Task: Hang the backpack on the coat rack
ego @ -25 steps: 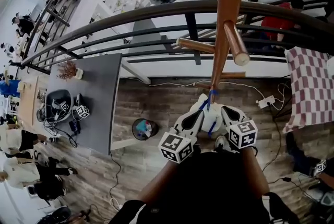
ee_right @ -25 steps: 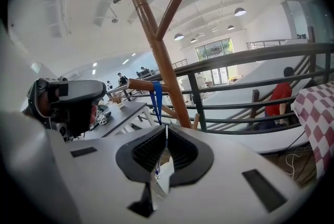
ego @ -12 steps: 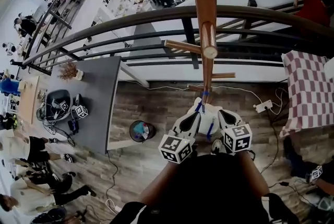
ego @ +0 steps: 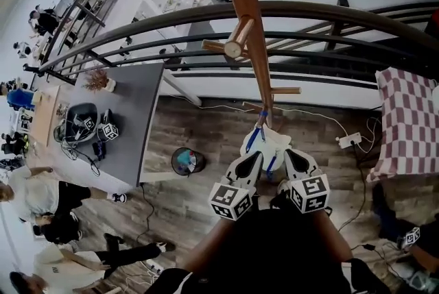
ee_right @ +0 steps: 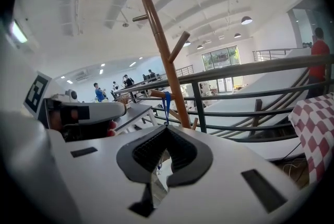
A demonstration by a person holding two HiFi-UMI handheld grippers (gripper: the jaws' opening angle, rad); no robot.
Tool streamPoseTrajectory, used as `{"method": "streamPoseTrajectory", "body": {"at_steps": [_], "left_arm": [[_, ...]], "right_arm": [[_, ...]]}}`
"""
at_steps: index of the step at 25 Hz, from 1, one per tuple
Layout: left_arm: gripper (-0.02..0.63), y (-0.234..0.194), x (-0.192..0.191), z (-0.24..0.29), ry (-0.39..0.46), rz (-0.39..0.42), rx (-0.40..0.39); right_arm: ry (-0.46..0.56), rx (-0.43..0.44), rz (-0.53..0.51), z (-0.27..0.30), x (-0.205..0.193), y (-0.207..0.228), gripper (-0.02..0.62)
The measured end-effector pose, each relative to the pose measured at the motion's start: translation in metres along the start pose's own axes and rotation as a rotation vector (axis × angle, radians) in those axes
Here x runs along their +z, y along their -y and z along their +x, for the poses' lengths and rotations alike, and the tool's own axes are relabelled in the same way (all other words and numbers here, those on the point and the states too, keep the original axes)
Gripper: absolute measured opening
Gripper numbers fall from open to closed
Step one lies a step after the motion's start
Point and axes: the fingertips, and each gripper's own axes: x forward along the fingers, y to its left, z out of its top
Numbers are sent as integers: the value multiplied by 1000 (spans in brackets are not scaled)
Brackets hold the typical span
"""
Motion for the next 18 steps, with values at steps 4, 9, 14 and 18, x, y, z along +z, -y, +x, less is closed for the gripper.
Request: {"method": "streamPoseTrajectory", "body": {"at_steps": [4,9,14,18], "left_arm": [[8,7,-8,-13,-10,11,34],[8,12,-7,-19,4,32,24],[8,6,1,-28,17,57,6],[8,-2,11,-34,44,70,4]], "right_arm": [[8,30,-28,-13,-2,-9,15],[26,40,-65,-21,5,-15,15],[60,18,-63,-26,12,-28,15],[84,9,-67,-25,17,-37,15]]}}
